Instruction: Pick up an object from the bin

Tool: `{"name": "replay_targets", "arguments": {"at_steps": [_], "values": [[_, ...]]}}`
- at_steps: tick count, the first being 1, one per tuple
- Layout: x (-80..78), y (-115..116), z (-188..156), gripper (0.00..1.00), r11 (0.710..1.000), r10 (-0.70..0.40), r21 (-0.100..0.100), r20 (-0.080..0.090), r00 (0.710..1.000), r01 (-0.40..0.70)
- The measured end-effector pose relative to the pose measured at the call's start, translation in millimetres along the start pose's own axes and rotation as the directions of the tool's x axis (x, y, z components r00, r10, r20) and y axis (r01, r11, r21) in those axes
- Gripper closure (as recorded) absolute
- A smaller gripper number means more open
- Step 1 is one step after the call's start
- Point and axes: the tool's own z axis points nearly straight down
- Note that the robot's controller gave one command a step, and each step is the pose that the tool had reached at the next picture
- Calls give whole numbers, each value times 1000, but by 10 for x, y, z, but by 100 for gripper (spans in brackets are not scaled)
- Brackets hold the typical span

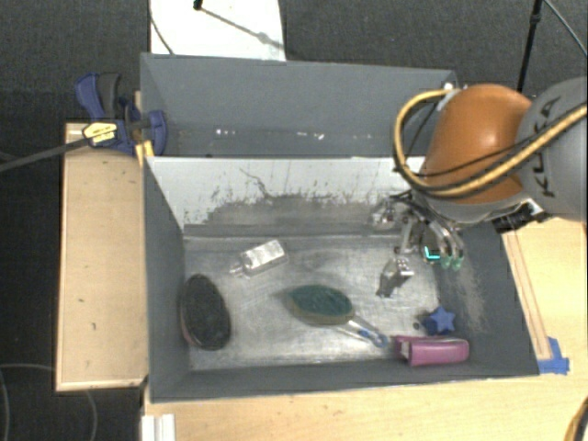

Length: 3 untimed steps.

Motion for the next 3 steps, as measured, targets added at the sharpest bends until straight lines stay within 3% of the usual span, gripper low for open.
{"name": "replay_targets", "arguments": {"at_steps": [1, 2, 3], "values": [[213, 522, 1067, 0, 978, -207, 0, 1, 978, 207], [169, 514, 1033, 100, 979, -205, 3, 16, 979, 205], [390, 595, -347, 100, 964, -266, 3, 14, 964, 266]]}}
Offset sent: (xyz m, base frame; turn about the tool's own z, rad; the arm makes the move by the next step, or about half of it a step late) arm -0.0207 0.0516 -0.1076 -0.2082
